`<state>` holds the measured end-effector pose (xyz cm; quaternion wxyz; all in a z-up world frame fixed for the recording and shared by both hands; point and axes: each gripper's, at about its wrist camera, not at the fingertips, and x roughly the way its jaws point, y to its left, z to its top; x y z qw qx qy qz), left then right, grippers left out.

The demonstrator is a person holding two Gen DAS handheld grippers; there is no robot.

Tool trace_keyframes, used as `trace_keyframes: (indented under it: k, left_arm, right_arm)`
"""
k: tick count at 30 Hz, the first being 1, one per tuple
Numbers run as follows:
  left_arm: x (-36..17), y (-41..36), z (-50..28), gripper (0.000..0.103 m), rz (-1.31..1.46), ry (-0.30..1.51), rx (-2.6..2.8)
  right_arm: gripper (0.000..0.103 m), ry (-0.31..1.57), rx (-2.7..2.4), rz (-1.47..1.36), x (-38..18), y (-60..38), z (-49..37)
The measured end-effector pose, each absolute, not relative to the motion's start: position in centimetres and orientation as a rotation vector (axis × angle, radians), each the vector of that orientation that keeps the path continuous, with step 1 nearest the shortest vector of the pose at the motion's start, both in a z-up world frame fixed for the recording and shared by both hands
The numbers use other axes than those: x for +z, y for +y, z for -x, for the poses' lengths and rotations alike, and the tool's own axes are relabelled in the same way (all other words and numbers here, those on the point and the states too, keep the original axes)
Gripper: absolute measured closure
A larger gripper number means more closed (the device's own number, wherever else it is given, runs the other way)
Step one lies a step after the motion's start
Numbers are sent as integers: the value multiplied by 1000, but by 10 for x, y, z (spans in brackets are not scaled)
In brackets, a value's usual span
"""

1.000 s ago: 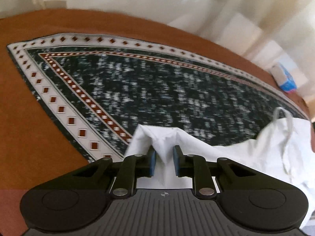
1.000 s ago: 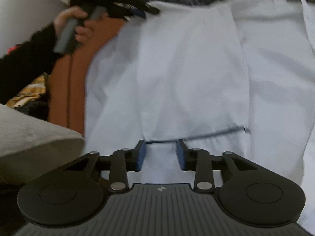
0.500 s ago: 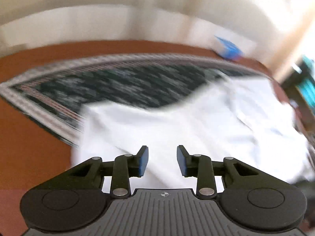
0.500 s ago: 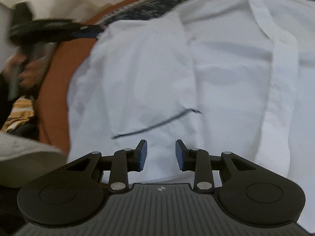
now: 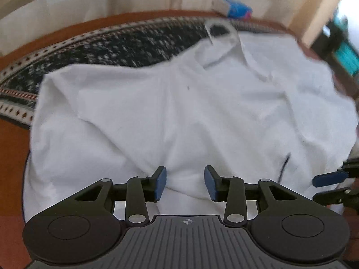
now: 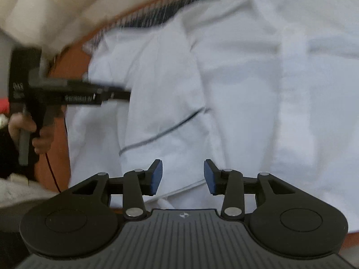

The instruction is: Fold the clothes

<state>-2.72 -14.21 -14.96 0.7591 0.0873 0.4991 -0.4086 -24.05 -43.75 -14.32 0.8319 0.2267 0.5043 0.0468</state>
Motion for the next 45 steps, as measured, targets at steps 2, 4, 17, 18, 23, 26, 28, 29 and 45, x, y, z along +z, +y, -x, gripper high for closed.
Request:
trace_keyframes:
  k: [2, 4, 17, 18, 23, 26, 28, 29, 45]
  left_arm:
    - [-134, -138, 29, 43, -136, 1064, -897]
    - [-120, -139, 38, 41, -104, 1039, -919]
    - [-104, -252, 125, 32, -120, 1030, -1092]
    - [-107, -267, 131, 32, -115, 1036, -1092]
    - [-127, -347, 164, 31, -70, 1098, -1000]
    - [-135, -393, 183, 31, -21, 1166, -913]
    - [-136, -416, 198, 31, -11, 1171, -872]
    - [-136, -427, 206, 31, -16, 1167, -845]
    - [-137, -542, 318, 28, -53, 1092, -996]
  right_arm:
    - [51, 1007, 53, -509, -128, -448, 253]
    - [50, 971, -3, -509, -117, -466, 266]
    - [46, 854, -192, -541, -99, -649, 286]
    - [45, 854, -191, -539, -102, -667, 286]
    - [45, 852, -185, -528, -113, -761, 282]
    - [45, 863, -173, -525, -122, -816, 279]
    - [45, 913, -122, -515, -130, -839, 278]
    - [45, 933, -93, -498, -131, -849, 277]
    - [40, 876, 45, -306, -54, -925, 286]
